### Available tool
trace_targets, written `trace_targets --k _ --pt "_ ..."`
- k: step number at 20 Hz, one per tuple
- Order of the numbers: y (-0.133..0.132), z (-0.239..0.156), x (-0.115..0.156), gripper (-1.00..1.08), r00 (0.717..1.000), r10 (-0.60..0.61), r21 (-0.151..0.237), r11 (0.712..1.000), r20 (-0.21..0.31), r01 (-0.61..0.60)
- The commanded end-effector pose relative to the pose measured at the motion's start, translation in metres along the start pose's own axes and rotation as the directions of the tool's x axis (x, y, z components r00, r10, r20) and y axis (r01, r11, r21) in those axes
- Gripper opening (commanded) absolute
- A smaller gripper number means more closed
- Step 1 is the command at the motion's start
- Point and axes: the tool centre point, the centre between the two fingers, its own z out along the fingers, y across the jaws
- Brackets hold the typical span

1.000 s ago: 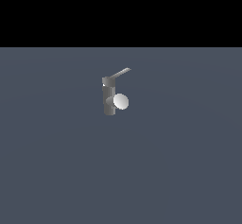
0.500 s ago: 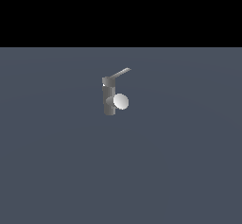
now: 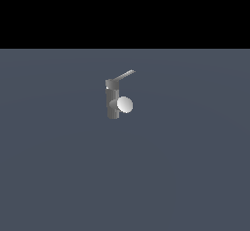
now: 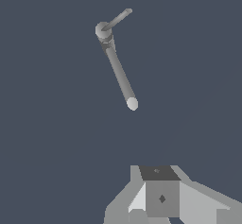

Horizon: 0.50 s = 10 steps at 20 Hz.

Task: Turn on the faucet by rotating a designated handle.

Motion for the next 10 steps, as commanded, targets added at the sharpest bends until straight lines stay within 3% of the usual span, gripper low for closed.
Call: trace_targets --k 1,10 --pt "-0.002 0.003 0.018 -1.0 0.999 0.05 0.002 0.999 0.001 -0.05" --pt "-0.011 0.027 0.093 -1.0 0.965 0.264 0.006 0.965 0.003 -0.264"
